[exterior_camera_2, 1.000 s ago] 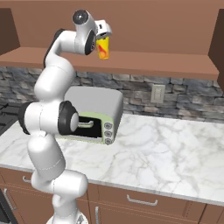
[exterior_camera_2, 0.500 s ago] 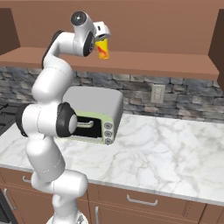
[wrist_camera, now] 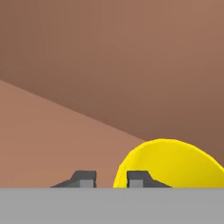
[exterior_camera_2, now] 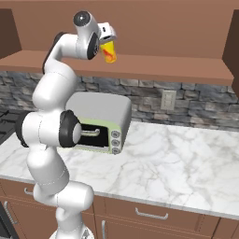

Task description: Open the cabinet directly in front. Then move the liquor and the cup to the dining counter with the candle on it.

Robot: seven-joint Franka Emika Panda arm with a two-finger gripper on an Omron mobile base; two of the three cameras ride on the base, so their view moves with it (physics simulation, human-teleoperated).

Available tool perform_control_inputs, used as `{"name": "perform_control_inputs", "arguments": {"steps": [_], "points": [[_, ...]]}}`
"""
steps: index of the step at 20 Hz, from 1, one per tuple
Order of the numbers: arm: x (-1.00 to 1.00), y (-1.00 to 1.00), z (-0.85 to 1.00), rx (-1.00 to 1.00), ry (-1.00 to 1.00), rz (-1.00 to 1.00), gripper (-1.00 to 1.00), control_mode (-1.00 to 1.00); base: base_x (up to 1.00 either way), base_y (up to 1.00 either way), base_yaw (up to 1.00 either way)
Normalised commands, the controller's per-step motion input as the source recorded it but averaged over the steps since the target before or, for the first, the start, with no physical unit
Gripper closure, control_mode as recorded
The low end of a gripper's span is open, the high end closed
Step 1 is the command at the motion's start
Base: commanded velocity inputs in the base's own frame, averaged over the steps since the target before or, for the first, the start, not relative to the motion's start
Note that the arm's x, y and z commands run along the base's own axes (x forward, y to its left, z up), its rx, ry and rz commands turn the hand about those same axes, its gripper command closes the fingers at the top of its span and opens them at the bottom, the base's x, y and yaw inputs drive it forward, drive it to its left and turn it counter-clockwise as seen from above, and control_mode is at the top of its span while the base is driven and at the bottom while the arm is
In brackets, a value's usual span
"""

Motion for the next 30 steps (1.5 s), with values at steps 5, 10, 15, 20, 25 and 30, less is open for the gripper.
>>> {"name": "perform_control_inputs", "arguments": {"steps": [5, 10, 15, 20, 25, 30], "points": [[0.0, 0.0, -0.01, 0.0, 0.0, 0.0, 1.0, -1.0, 0.0, 0.0, 0.0], [-0.17, 0.0, -0.25, 0.0, -0.02, 0.0, 1.0, -1.0, 0.0, 0.0, 0.0], [-0.75, 0.0, -0.34, 0.0, -0.18, 0.0, 1.0, -1.0, 0.0, 0.0, 0.0], [-0.99, 0.0, -0.09, 0.0, -0.2, 0.0, 1.0, -1.0, 0.0, 0.0, 0.0], [-1.0, -0.12, 0.02, 0.0, -0.13, 0.0, 1.0, -1.0, 0.0, 0.0, 0.0], [-0.88, -0.22, 0.45, 0.0, 0.0, 0.0, 1.0, -1.0, 0.0, 0.0, 0.0]]}}
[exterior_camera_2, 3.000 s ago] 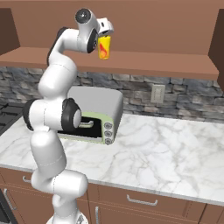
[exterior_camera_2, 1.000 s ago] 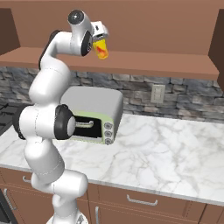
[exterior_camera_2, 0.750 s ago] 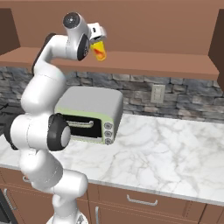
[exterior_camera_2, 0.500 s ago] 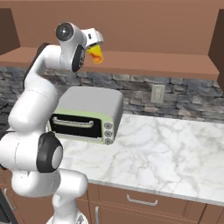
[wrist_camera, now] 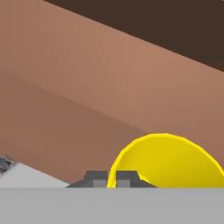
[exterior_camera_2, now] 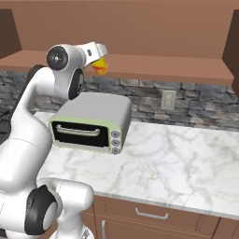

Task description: Open the cabinet directly in front. Then move the liquor and the cup to the dining counter with the candle on it.

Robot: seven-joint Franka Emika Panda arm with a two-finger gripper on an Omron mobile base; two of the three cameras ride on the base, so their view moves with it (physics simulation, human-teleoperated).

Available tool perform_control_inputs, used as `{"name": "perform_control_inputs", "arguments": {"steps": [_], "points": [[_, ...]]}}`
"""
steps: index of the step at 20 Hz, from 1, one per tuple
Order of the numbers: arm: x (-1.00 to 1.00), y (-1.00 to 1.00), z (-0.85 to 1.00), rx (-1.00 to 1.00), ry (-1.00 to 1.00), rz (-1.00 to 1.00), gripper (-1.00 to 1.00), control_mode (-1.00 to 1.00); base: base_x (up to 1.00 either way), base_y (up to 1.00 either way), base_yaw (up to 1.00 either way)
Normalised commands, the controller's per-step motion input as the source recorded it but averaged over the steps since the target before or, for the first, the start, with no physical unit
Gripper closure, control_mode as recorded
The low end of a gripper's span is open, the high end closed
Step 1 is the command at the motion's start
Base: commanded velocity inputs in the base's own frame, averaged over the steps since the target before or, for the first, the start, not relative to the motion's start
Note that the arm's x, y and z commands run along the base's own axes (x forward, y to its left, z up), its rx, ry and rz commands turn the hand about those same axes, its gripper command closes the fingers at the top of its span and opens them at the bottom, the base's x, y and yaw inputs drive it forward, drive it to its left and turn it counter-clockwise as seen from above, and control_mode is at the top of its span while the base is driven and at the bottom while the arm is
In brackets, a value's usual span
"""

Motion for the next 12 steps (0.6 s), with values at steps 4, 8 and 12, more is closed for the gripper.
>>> {"name": "perform_control_inputs", "arguments": {"steps": [4, 8, 12], "points": [[-0.93, -0.28, 0.46, 0.0, 0.0, 0.0, 1.0, -1.0, 0.0, 0.0, 0.0], [-1.0, -0.21, 0.3, 0.04, -0.01, 0.0, 1.0, -1.0, 0.0, 0.0, 0.0], [-1.0, -0.02, 0.04, 0.03, -0.06, 0.03, 1.0, -1.0, 0.0, 0.0, 0.0]]}}
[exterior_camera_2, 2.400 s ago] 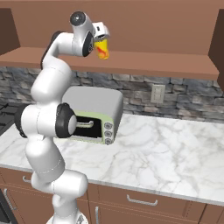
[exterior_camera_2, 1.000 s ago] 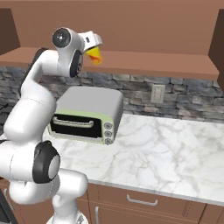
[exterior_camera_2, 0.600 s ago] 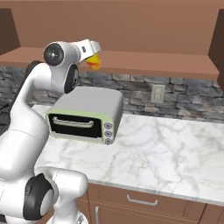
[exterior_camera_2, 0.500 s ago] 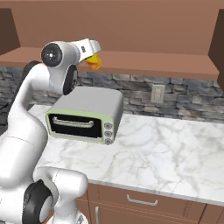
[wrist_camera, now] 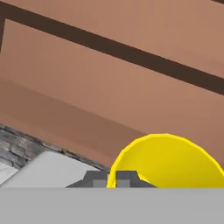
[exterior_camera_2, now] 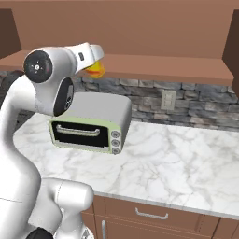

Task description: Open the cabinet directly in front. Then move the liquor and the cup to the dining counter with the candle on it.

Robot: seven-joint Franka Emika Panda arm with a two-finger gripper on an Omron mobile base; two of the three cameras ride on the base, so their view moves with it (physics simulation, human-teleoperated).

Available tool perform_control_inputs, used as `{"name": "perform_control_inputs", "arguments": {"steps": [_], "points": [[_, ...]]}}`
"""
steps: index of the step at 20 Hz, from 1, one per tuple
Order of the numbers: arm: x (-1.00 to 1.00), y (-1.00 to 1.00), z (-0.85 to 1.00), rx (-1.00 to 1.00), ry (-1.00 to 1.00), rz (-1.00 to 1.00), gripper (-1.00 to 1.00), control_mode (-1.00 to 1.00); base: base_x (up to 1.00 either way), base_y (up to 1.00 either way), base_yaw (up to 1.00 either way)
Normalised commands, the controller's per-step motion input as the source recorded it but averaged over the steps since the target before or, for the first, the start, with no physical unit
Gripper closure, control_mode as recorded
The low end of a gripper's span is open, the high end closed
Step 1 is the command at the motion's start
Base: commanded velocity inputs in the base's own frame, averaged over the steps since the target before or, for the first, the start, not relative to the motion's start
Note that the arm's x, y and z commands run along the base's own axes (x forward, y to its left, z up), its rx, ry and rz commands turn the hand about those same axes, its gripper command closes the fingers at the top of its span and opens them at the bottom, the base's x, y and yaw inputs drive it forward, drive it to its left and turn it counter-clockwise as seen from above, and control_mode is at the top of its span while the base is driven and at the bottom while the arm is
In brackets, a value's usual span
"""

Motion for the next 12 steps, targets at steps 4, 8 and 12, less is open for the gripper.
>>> {"name": "perform_control_inputs", "arguments": {"steps": [4, 8, 12], "points": [[-1.0, 0.0, 0.0, 0.01, -0.07, 0.09, 1.0, -1.0, 0.0, 0.0, 0.0], [-1.0, 0.0, -0.01, 0.0, -0.04, 0.12, 1.0, -1.0, 0.0, 0.0, 0.0], [-1.0, 0.0, -0.08, 0.0, -0.03, 0.13, 1.0, -1.0, 0.0, 0.0, 0.0]]}}
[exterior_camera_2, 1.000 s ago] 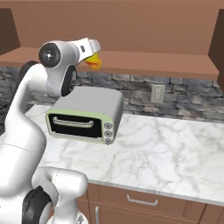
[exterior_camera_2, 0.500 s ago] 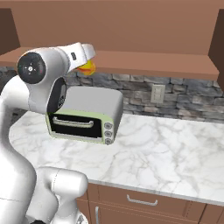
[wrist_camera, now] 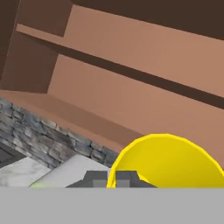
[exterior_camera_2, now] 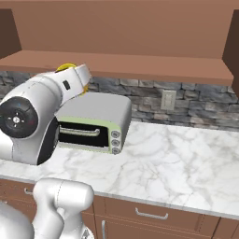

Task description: Open the cabinet directly in front. Then move the liquor and the cup to the dining counter with the candle on it.

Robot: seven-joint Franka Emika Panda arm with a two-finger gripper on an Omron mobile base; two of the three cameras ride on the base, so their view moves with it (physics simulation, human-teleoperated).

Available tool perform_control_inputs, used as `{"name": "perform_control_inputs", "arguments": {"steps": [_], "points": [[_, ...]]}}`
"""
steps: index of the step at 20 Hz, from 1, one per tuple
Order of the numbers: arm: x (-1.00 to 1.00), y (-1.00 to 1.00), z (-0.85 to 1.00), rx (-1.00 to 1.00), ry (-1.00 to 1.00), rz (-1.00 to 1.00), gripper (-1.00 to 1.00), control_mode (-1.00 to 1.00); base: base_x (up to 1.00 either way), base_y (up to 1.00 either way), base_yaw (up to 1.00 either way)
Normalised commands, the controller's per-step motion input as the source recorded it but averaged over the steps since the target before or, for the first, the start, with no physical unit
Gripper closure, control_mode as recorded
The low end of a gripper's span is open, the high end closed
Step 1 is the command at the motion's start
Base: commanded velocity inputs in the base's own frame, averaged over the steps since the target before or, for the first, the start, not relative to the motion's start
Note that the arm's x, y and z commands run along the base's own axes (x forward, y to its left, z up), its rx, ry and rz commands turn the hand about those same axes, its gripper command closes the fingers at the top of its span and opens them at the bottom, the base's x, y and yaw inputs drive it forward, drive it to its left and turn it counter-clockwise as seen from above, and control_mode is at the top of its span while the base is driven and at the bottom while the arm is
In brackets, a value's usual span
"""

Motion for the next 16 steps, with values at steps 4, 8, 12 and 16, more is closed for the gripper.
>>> {"name": "perform_control_inputs", "arguments": {"steps": [4, 8, 12, 16], "points": [[-0.9, 0.01, -0.15, 0.0, 0.0, 0.13, 1.0, -1.0, 0.0, 0.0, 0.0], [-0.74, 0.09, -0.2, 0.0, 0.0, 0.16, 1.0, -1.0, 0.0, 0.0, 0.0], [-0.58, 0.19, -0.29, 0.0, 0.0, 0.16, 1.0, -1.0, 0.0, 0.0, 0.0], [-0.41, 0.21, -0.27, 0.0, 0.02, 0.21, 1.0, -1.0, 0.0, 0.0, 0.0]]}}
